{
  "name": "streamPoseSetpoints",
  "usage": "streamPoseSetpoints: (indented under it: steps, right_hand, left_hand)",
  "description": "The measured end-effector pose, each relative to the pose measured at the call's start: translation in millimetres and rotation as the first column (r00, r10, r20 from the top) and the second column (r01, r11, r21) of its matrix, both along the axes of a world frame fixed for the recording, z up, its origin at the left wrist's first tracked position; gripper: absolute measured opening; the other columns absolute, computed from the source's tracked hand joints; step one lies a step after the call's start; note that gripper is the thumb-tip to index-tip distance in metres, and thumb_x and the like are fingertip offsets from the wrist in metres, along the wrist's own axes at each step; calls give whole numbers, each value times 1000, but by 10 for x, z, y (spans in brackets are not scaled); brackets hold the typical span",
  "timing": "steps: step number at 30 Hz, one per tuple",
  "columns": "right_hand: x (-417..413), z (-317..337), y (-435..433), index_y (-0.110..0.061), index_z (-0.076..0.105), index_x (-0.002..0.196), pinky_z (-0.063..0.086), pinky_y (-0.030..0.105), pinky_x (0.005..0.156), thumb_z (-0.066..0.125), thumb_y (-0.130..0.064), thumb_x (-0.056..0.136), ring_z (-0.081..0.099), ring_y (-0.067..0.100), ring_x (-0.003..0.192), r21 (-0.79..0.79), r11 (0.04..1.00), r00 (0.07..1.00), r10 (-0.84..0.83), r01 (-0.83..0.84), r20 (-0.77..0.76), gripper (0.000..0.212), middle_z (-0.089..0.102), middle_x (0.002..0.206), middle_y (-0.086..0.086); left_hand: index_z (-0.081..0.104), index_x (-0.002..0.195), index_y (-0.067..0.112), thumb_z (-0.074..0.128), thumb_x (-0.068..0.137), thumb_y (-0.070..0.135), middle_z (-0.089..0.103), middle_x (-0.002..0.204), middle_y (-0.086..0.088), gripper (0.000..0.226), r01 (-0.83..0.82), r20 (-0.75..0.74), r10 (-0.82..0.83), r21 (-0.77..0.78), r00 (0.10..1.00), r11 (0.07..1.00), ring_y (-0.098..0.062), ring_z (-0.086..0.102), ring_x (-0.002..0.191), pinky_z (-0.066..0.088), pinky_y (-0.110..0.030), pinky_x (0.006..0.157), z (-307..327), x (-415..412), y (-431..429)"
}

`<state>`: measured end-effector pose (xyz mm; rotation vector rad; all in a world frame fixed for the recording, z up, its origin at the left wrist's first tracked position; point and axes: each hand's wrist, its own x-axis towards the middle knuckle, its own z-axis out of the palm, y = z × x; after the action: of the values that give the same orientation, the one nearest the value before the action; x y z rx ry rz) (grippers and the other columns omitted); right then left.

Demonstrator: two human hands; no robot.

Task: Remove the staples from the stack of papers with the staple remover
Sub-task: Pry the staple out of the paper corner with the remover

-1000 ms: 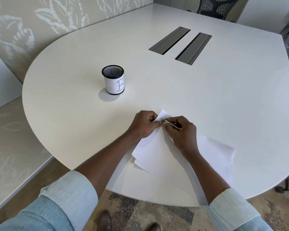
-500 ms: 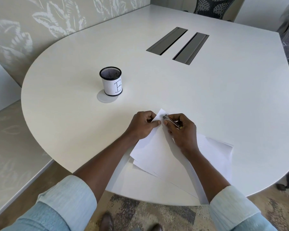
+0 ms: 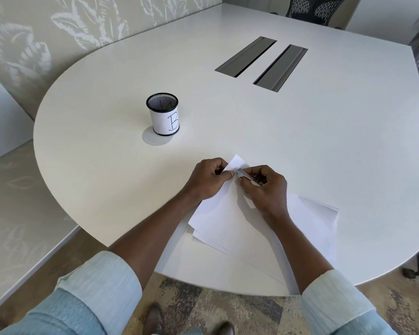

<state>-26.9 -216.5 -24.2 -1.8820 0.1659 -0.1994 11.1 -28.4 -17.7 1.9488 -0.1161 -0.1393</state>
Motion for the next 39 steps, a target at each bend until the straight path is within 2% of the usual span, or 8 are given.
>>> streamPoseSetpoints:
  steps: [6, 11, 18, 23, 26, 29, 33, 39]
  right_hand:
    - [3, -15, -15, -21, 81, 95, 64, 57, 78, 85, -16, 85, 75, 38, 84, 4, 1000, 1000, 23, -23, -4, 12, 82, 86, 1]
    - [14, -48, -9, -18, 81, 99, 58, 36, 70, 88, -16, 89, 72, 14, 72, -19, 999, 999, 44, -44, 6, 12, 82, 88, -2]
    - [19, -62, -17, -15, 81, 105, 61, 29, 71, 88, -18, 93, 79, 11, 84, -38, 999, 999, 36, -35, 15, 15, 85, 98, -6]
    - [20, -28, -10, -19, 81, 101, 57, 29, 63, 88, -24, 93, 70, 7, 67, 21, 999, 999, 34, -34, -7, 11, 80, 81, -11]
    - [12, 2, -11, -19, 81, 99, 61, 39, 67, 88, -22, 92, 71, 10, 71, 48, 999, 1000, 27, -26, -15, 10, 80, 81, -9]
    - [1, 19, -21, -17, 81, 96, 64, 50, 74, 87, -18, 90, 70, 16, 69, 60, 998, 999, 28, -26, -27, 8, 80, 81, -3]
    - [-10, 15, -17, -16, 82, 96, 64, 53, 78, 83, -12, 89, 70, 18, 73, 49, 998, 999, 43, -41, -33, 8, 81, 83, -3]
    - [-8, -6, -10, -16, 83, 100, 62, 39, 81, 83, -12, 90, 77, 14, 83, 15, 999, 999, 42, -42, -4, 11, 85, 94, -4]
  left_hand:
    - [73, 87, 6, 77, 98, 12, 59, 65, 9, 13, 19, -13, -20, -30, 1000, 999, -1, 44, 51, 33, -12, 53, 14, -12, 21]
    - [75, 93, -3, 79, 97, 9, 69, 78, -4, 13, 33, -25, -34, -66, 999, 997, -11, 50, 63, 38, -21, 59, 26, -23, 39]
    - [76, 96, -3, 79, 96, 9, 80, 96, -27, 12, 25, -15, -26, -66, 1000, 998, -20, 59, 76, 43, -30, 72, 23, -27, 21]
    - [75, 94, -2, 79, 96, 10, 76, 83, -22, 13, 17, -13, -17, -51, 1000, 999, -17, 54, 69, 40, -29, 67, 21, -15, 17]
    - [76, 95, -1, 79, 96, 11, 76, 87, -26, 12, 15, -26, -16, -65, 1000, 998, -19, 53, 70, 39, -29, 66, 23, -14, 28]
    - [76, 96, 0, 79, 96, 11, 70, 76, -9, 11, 14, -45, -18, -93, 999, 996, -15, 48, 62, 37, -24, 58, 11, 0, 24]
    - [76, 96, -1, 78, 96, 6, 68, 62, 18, 8, 9, -65, -16, -107, 998, 994, 3, 49, 49, 36, -10, 52, -10, 13, 28]
    - [76, 93, 1, 80, 95, 4, 73, 70, 14, 6, 20, -37, -23, -83, 999, 996, 0, 59, 59, 44, -13, 61, 0, -9, 27]
